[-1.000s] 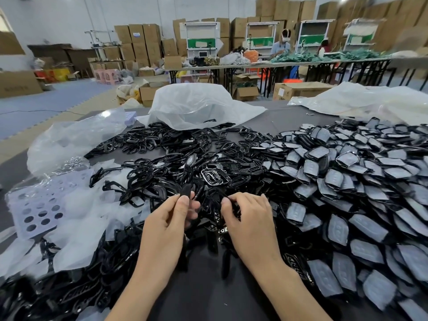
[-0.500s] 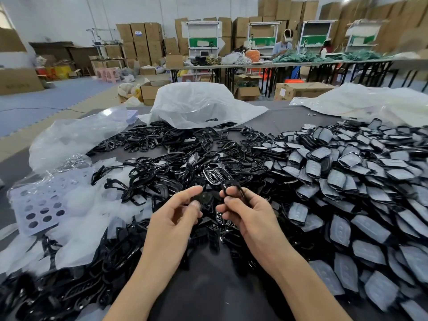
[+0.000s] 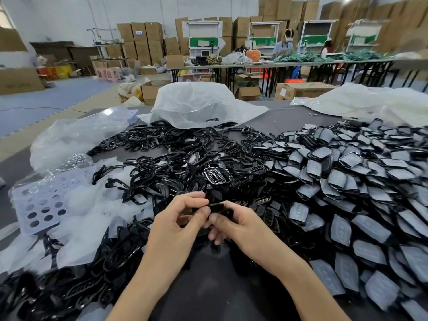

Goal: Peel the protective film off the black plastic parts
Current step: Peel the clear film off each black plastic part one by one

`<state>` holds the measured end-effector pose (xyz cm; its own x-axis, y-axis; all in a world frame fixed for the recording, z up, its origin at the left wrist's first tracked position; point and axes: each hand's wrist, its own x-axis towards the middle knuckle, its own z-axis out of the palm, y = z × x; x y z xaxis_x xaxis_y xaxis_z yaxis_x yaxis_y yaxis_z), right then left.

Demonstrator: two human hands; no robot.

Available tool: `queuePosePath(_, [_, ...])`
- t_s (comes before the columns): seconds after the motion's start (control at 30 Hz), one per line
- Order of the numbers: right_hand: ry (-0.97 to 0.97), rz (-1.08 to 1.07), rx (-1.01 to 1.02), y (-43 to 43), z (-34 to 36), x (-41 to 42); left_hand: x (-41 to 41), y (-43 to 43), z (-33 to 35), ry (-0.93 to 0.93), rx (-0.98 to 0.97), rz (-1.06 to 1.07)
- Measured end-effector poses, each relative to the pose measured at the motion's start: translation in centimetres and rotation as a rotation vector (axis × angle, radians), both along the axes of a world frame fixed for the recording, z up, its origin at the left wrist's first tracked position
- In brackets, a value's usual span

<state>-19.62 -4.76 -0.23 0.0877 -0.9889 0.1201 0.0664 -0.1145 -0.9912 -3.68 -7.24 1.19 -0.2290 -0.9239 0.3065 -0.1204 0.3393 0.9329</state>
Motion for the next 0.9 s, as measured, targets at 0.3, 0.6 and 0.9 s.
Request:
queuePosePath(0.3, [-0.050,-0.142,-0.043,0.20,0.25,-0.01,0.20,-0.07,0.11,0.053,0.051,-0.026])
queuePosePath(0.6, [-0.041,-0.138,-0.075,0.37,0.80,0.02,0.62,-0.21,0.17,-0.010,0.125,-0.125])
queuePosePath(0.9, [0.107,-0.156,-0.068,0.60,0.51,-0.21,0.43,-0.45,-0.43,-0.047,0.107,-0.167])
